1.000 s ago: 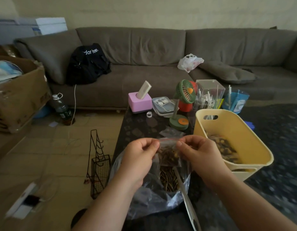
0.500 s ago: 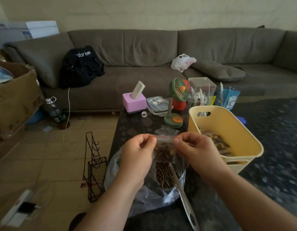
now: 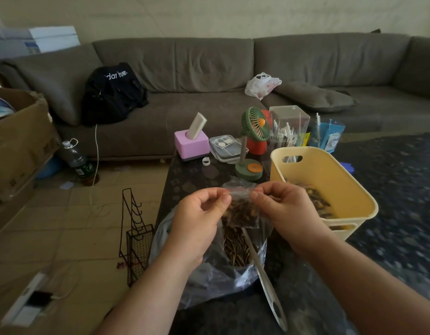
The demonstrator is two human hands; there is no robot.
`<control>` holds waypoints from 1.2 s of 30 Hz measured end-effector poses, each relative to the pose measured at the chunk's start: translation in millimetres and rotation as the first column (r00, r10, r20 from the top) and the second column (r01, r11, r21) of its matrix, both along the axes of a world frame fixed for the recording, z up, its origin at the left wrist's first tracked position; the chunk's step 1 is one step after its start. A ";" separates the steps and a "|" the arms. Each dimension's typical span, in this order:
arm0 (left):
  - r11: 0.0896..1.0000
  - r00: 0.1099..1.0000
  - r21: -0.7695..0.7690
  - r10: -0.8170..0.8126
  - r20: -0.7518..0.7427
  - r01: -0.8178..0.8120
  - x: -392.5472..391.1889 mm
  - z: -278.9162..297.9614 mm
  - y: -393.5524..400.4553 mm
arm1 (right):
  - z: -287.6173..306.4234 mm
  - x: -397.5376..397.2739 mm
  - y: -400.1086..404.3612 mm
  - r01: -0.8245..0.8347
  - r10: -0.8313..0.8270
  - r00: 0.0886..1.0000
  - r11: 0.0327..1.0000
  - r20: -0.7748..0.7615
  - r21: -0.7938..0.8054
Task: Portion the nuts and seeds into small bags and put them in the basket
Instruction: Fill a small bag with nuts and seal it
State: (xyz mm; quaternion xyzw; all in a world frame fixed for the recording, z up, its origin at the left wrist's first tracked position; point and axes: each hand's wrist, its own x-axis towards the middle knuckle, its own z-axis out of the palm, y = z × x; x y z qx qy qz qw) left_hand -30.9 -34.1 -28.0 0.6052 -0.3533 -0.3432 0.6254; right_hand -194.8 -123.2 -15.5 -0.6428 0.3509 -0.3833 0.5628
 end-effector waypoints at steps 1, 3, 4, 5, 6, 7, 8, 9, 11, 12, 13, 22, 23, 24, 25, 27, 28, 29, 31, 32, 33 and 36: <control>1.000 1.000 -0.003 -0.002 0.008 0.002 -0.3 -0.2 0.1 | -0.4 -0.3 -0.1 -0.005 0.005 1.000 1.000 0.002 0.006; 1.000 1.000 -0.002 -0.009 0.008 0.009 -0.6 -0.2 -0.3 | -0.6 -0.6 0.5 -0.024 0.024 1.000 1.000 0.009 0.018; 1.000 1.000 -0.003 -0.013 0.002 0.013 -0.5 -0.2 -0.7 | -0.3 -0.8 1.1 -0.038 0.037 0.999 0.999 0.015 0.027; 1.000 1.000 -0.005 -0.017 -0.003 0.017 -0.2 -0.5 -1.2 | -0.4 -1.1 1.2 -0.050 0.049 0.999 0.998 0.023 0.035; 1.000 1.000 -0.005 -0.019 -0.007 0.019 -0.1 -0.9 -2.1 | 0.1 -1.3 1.4 -0.059 0.058 0.998 0.997 0.028 0.040; 1.000 1.000 -0.003 -0.017 -0.009 0.017 0.2 -1.3 -2.5 | 0.3 -1.4 1.5 -0.065 0.064 0.997 0.997 0.030 0.043; 1.000 1.000 0.000 -0.011 -0.007 0.011 0.1 -1.8 -2.8 | 0.4 -1.3 1.6 -0.068 0.067 0.997 0.997 0.031 0.045; 1.000 1.000 -0.002 -0.005 -0.002 0.005 0.0 -2.4 -3.1 | -0.1 -1.0 1.4 -0.069 0.068 0.997 0.997 0.031 0.046; 1.000 1.000 -0.006 -0.004 0.017 0.004 -0.4 -3.1 -3.1 | -1.9 -0.4 0.7 -0.062 0.060 0.998 0.997 0.033 0.044; 1.000 0.999 -0.008 -0.010 0.035 0.011 -0.9 -3.3 -2.9 | -3.0 -0.3 0.4 -0.051 0.049 0.998 0.998 0.035 0.042; 1.000 0.998 -0.008 -0.022 0.059 0.022 -1.0 -3.8 -2.7 | -4.4 -0.3 -0.2 -0.038 0.036 0.999 0.998 0.039 0.041; 0.999 0.996 -0.014 -0.035 0.083 0.036 0.2 -5.0 -2.4 | -11.5 -1.5 -5.4 -0.108 0.106 0.993 0.994 -0.052 -0.030; 0.999 0.996 -0.014 -0.039 0.076 0.040 0.3 -5.1 -2.5 | -12.5 -1.2 -5.7 -0.103 0.101 0.993 0.994 -0.059 -0.042; 0.999 0.997 -0.016 -0.042 0.070 0.043 0.3 -4.9 -2.6 | -13.0 -0.5 -6.1 -0.093 0.090 0.994 0.994 -0.060 -0.056; 0.999 0.997 -0.019 -0.043 0.068 0.044 0.1 -4.9 -3.0 | -13.2 0.0 -6.2 -0.083 0.079 0.995 0.994 -0.058 -0.068; 0.998 0.996 -0.024 -0.049 0.075 0.051 -0.8 -4.7 -3.0 | -13.1 0.9 -6.5 -0.081 0.076 0.995 0.993 -0.059 -0.084; 0.998 0.996 -0.024 -0.055 0.074 0.057 -1.6 -4.6 -3.0 | -12.7 0.9 -6.7 -0.086 0.080 0.995 0.992 -0.065 -0.088; 0.998 0.996 -0.025 -0.060 0.069 0.062 -2.2 -4.9 -3.2 | -12.5 0.8 -6.9 -0.089 0.083 0.994 0.992 -0.072 -0.090; 0.997 0.996 -0.028 -0.071 0.050 0.072 -3.5 -5.5 -3.9 | -12.3 0.2 -7.2 -0.080 0.072 0.994 0.993 -0.087 -0.091; 0.996 0.996 -0.031 -0.077 0.046 0.078 -4.0 -5.4 -4.0 | -11.9 0.1 -7.5 -0.075 0.066 0.993 0.993 -0.093 -0.094; 0.996 0.996 -0.034 -0.078 0.050 0.080 -4.5 -5.6 -4.2 | -11.4 -0.1 -7.4 -0.074 0.064 0.993 0.992 -0.101 -0.098; 0.997 0.994 -0.037 -0.068 0.083 0.072 -5.7 -6.5 -4.0 | -10.7 0.1 -7.5 -0.067 0.053 0.991 0.992 -0.127 -0.111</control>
